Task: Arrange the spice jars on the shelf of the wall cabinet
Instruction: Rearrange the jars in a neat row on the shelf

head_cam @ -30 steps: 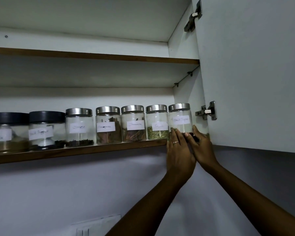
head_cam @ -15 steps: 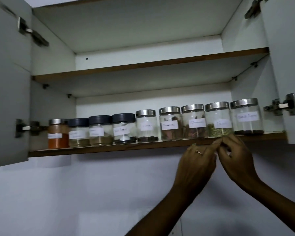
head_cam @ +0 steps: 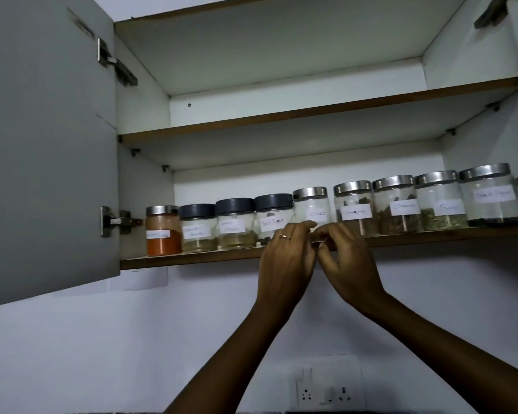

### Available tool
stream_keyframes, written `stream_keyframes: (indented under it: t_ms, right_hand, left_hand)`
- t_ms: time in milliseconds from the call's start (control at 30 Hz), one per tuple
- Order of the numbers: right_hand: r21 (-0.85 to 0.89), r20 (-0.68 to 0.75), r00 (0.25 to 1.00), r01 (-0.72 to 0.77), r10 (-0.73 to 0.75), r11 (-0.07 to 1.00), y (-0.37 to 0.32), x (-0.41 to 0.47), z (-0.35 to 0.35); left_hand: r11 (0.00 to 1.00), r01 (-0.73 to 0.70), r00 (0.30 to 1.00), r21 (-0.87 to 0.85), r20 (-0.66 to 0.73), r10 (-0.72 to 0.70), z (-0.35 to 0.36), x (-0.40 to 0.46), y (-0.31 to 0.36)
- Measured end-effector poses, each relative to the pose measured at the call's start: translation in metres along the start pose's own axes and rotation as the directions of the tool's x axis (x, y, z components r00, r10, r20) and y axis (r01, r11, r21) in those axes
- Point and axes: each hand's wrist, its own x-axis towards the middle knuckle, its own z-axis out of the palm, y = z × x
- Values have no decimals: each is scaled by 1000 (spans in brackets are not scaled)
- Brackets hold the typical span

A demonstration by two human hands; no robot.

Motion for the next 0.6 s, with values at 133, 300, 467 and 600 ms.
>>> stream_keyframes:
  t_ms: [133,300,467,600]
  right_hand:
    - [-18,-10,1000,-17,16,1000,-39,-1,42]
    - [-41,18,1000,-20,21,999,-94,5,107]
    - [-65,85,996,30,-24,997,-131,19,148]
    - [-148,134,990,65,-45,987,-150,45,173]
  left_hand:
    - [1000,4,1000,-16,-14,-4,-33,-12,-40]
    - [999,9,999,-52,-39,-11,-80,-21,-111]
    - [995,101,992,-3,-80,-101,-109,-22,-159]
    - [979,198,977,49,-96,-193,-124,-14,-194]
